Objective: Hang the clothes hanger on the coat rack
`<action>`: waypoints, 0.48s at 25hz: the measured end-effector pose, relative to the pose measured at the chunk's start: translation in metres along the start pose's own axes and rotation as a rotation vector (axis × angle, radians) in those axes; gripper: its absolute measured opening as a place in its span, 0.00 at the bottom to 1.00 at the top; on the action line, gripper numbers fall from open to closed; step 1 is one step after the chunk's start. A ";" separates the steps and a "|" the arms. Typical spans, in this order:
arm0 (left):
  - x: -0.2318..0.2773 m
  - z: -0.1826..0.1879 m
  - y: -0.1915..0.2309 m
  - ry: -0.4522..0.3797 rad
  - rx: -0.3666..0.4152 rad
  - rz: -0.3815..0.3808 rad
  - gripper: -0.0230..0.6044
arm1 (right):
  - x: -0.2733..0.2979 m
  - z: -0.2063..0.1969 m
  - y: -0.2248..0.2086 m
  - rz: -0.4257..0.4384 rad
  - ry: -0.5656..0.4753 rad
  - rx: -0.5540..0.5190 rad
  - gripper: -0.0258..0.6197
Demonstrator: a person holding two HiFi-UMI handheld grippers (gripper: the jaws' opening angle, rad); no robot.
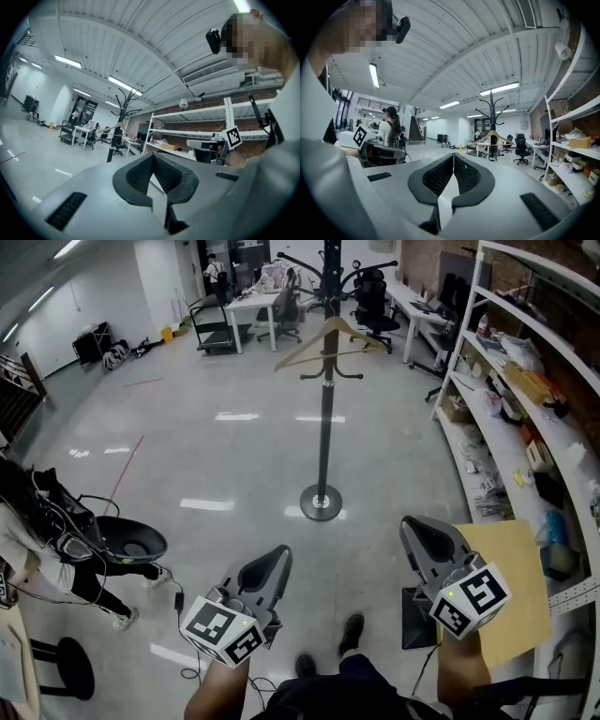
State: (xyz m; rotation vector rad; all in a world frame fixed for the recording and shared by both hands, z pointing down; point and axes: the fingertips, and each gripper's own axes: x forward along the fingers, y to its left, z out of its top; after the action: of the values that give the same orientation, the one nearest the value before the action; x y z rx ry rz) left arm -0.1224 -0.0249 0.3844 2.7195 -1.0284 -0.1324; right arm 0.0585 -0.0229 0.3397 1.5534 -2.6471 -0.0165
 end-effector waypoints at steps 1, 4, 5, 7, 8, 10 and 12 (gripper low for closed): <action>-0.007 -0.001 -0.004 -0.002 -0.006 -0.005 0.04 | -0.008 0.000 0.008 -0.005 0.006 -0.004 0.05; -0.027 -0.005 -0.020 -0.006 -0.015 -0.019 0.04 | -0.030 0.000 0.029 -0.010 0.010 -0.018 0.05; -0.032 -0.007 -0.027 -0.007 -0.017 -0.021 0.04 | -0.038 0.001 0.034 -0.011 0.010 -0.024 0.05; -0.041 -0.008 -0.042 -0.009 -0.021 -0.023 0.04 | -0.056 0.002 0.042 -0.007 0.007 -0.032 0.05; -0.044 -0.009 -0.051 -0.010 -0.016 -0.024 0.04 | -0.065 0.003 0.046 -0.003 0.003 -0.035 0.05; -0.052 -0.010 -0.072 -0.014 0.001 -0.023 0.04 | -0.084 0.003 0.052 0.008 -0.010 -0.038 0.05; -0.062 -0.011 -0.092 -0.019 0.012 -0.012 0.04 | -0.105 0.004 0.059 0.023 -0.024 -0.037 0.05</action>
State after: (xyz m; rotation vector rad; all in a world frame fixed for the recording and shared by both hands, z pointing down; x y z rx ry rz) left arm -0.1081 0.0847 0.3724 2.7405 -1.0209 -0.1550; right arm 0.0581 0.0970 0.3323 1.5211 -2.6673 -0.0829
